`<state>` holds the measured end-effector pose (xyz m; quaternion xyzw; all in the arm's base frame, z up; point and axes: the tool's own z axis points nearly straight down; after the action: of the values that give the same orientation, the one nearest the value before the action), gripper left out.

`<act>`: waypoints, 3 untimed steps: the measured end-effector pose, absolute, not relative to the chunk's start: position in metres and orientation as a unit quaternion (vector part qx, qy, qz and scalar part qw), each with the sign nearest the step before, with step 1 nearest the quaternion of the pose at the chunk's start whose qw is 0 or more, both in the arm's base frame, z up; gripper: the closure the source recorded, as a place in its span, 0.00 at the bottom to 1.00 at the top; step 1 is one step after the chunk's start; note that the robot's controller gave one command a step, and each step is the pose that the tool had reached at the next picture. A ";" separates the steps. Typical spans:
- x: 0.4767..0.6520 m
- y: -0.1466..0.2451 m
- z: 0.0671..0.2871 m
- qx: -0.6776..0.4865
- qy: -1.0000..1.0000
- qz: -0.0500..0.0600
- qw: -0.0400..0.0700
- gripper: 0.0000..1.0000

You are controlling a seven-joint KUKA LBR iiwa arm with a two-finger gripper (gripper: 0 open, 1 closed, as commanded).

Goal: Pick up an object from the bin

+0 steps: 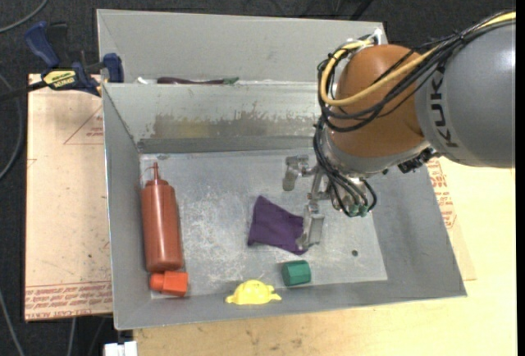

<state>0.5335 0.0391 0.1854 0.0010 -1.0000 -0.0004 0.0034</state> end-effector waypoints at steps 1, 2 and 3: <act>0.535 0.039 0.190 0.001 -1.000 -0.001 0.000 0.00; 0.539 0.041 0.179 0.021 -1.000 0.000 -0.003 0.00; 0.534 0.052 0.147 0.053 -0.999 0.000 -0.001 0.00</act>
Offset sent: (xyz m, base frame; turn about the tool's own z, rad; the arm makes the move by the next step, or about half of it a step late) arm 0.0249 0.0117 -0.0937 -0.2975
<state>0.5340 0.0519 0.1469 0.0529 -0.9986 -0.0005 -0.0009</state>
